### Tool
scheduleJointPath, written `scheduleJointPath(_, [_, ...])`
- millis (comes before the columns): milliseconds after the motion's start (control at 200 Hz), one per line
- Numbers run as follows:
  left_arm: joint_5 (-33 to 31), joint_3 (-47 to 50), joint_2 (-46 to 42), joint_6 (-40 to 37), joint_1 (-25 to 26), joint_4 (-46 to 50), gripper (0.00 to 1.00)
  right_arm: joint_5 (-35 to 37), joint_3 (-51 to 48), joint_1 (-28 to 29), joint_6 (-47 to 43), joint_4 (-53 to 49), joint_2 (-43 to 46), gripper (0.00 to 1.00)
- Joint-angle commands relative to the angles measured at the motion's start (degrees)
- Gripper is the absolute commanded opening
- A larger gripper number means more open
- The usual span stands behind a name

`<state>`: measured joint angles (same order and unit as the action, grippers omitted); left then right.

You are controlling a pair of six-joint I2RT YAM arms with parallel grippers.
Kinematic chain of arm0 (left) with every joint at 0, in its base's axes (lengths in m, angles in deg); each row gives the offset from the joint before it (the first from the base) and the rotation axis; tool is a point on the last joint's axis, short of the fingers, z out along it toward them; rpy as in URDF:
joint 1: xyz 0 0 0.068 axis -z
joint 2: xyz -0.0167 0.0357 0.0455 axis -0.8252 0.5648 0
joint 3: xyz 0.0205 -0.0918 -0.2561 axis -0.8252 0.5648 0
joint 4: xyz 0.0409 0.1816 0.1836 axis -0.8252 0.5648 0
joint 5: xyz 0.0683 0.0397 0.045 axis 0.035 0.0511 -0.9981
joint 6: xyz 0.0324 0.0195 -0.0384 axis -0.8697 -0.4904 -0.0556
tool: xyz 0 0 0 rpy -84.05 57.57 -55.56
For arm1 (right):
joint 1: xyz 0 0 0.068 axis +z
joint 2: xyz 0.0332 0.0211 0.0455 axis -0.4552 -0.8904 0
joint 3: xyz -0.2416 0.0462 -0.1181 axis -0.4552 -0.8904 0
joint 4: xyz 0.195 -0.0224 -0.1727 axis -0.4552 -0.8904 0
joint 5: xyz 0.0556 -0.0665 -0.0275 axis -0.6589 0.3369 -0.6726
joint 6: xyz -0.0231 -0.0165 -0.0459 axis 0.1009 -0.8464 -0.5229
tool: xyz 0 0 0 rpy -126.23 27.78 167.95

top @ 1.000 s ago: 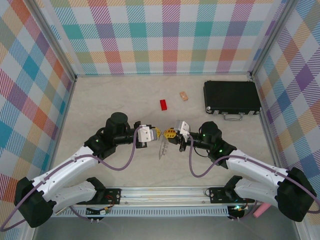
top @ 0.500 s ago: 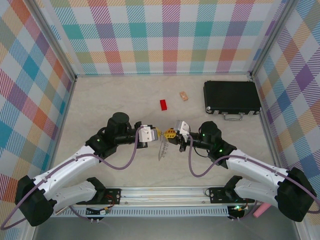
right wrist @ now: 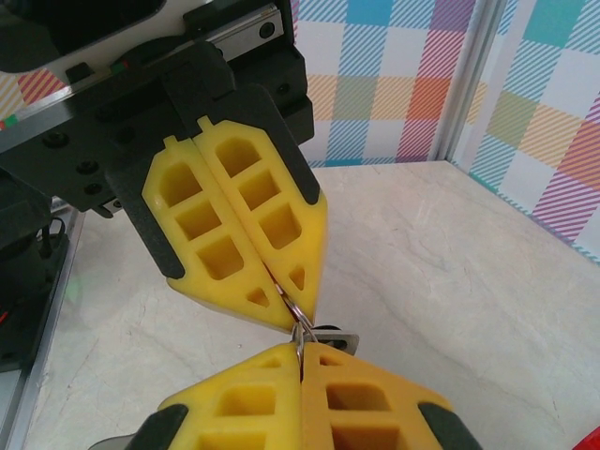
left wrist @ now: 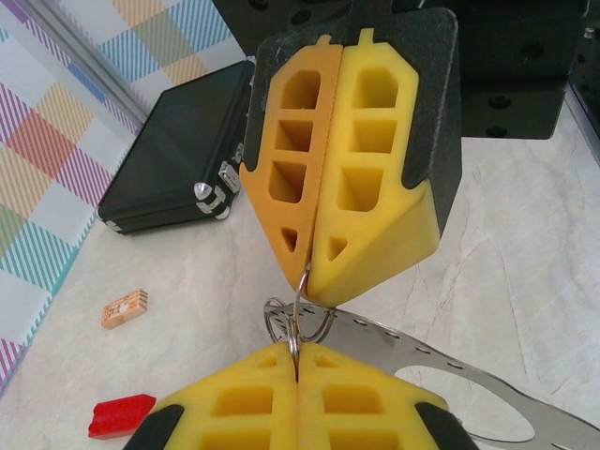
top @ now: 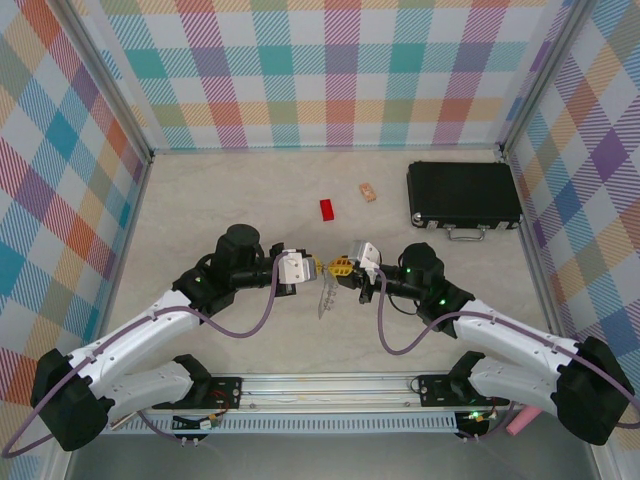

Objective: Put the keys on the keyring

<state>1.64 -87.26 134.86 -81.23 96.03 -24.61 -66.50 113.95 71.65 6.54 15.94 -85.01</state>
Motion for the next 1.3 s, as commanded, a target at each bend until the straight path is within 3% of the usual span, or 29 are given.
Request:
scheduleJointPath(0, [2.6,0.8,0.1,0.2,1.4,1.4,0.00,2.0,0.2,-0.3,1.1,5.2,1.7,0.00])
scheduleJointPath(715, [1.8,1.3,0.3,0.5,2.0,1.4,0.00,6.2,-0.9,-0.8,1.9,6.9,2.8,0.00])
scheduleJointPath(1295, [-4.5,0.6,-3.6,-3.2,2.0,-0.2,0.00,2.2,1.8,-0.7,-1.2,0.7,-0.6,0.00])
